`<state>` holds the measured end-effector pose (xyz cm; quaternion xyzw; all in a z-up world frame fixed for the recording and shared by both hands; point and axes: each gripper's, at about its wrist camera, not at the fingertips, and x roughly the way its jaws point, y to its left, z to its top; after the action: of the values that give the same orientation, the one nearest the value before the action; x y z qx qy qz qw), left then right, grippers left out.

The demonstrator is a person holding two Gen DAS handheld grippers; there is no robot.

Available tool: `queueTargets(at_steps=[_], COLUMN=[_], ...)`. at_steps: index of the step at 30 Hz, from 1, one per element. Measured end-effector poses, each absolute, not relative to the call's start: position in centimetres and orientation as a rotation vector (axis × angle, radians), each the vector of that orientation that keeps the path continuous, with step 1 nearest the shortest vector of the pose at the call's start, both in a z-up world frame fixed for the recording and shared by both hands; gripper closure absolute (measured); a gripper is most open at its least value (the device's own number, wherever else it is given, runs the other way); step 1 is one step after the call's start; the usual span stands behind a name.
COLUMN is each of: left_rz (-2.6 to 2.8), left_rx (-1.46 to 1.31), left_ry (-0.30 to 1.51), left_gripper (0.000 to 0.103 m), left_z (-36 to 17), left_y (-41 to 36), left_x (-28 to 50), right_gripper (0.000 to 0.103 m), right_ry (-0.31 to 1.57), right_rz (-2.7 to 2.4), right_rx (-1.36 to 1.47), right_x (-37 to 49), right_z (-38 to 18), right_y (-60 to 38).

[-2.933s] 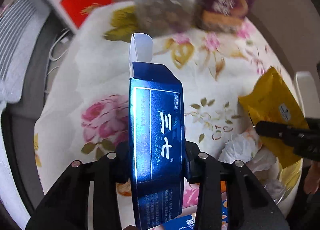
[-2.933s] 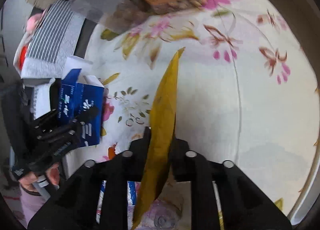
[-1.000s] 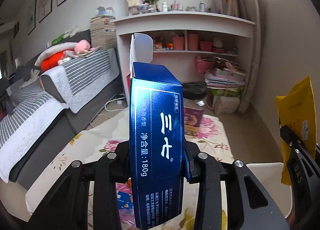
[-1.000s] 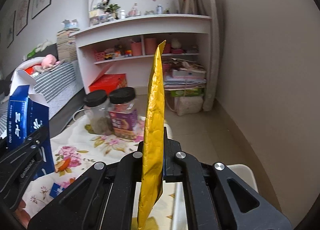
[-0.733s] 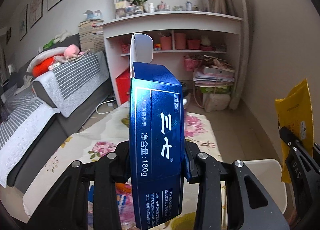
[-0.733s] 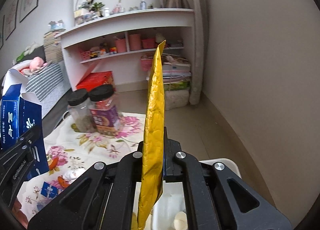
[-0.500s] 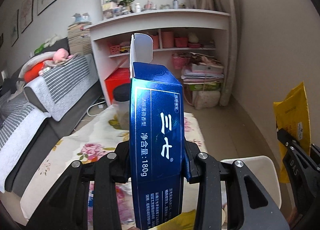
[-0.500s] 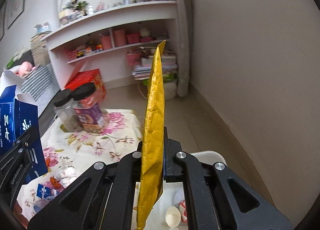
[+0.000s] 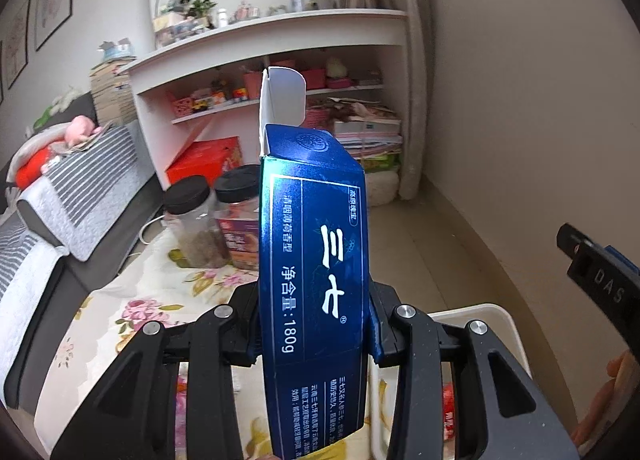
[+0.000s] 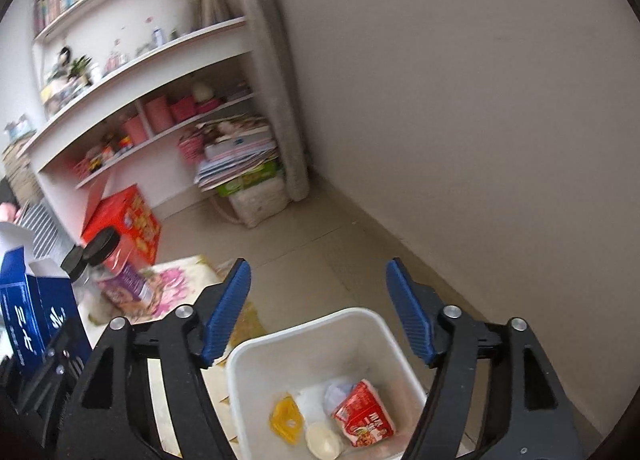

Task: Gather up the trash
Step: 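Open right gripper over the white bin dropping the packet while left gripper drops the blue box, then move both open grippers back over the table trash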

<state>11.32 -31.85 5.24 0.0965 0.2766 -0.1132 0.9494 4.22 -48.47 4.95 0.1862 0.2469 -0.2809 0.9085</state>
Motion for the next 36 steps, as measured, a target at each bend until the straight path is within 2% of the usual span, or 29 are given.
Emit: queueTargets(at_steps=[3, 13, 14, 15, 17, 25, 32, 36], left_rz=[-0.257, -0.345, -0.352, -0.361, -0.371, -0.352, -0.267, -0.207], left_rx=[0.211, 0.247, 0.250, 0.249, 0.245, 0.252, 0.202, 0.165], left_ry=[0.571, 0.627, 0.635, 0.644, 0.657, 0.646, 0.598, 0.590], left_gripper=[0.065, 0.063, 0.057, 0.046, 0.038, 0.033, 0.016, 0.014], left_z=[4.9, 3.5, 3.4, 3.2, 3.1, 2.8, 3.8, 4.3], left_y=[-33.4, -38.0, -38.4, -38.8, -39.2, -38.6, -36.2, -34.3], left_x=[11.3, 11.5, 11.5, 11.5, 11.5, 11.2, 11.6, 12.0], right_gripper=[0.025, 0.014, 0.013, 0.011, 0.008, 0.007, 0.007, 0.007], right_ry=[0.485, 0.417, 0.410, 0.401, 0.388, 0.356, 0.381, 0.412], right_rz=[-0.626, -0.768, -0.780, -0.794, -0.813, -0.864, -0.876, -0.859], right_rx=[0.407, 0.435, 0.429, 0.420, 0.409, 0.365, 0.277, 0.237], right_x=[3.3, 0.8, 0.7, 0.6, 0.4, 0.1, 1.1, 2.2], right_z=[5.1, 5.5, 5.6, 5.6, 5.8, 6.2, 5.8, 5.4], right_y=[-49.5, -52.1, -52.2, -52.2, -52.3, -51.9, -50.4, -49.0])
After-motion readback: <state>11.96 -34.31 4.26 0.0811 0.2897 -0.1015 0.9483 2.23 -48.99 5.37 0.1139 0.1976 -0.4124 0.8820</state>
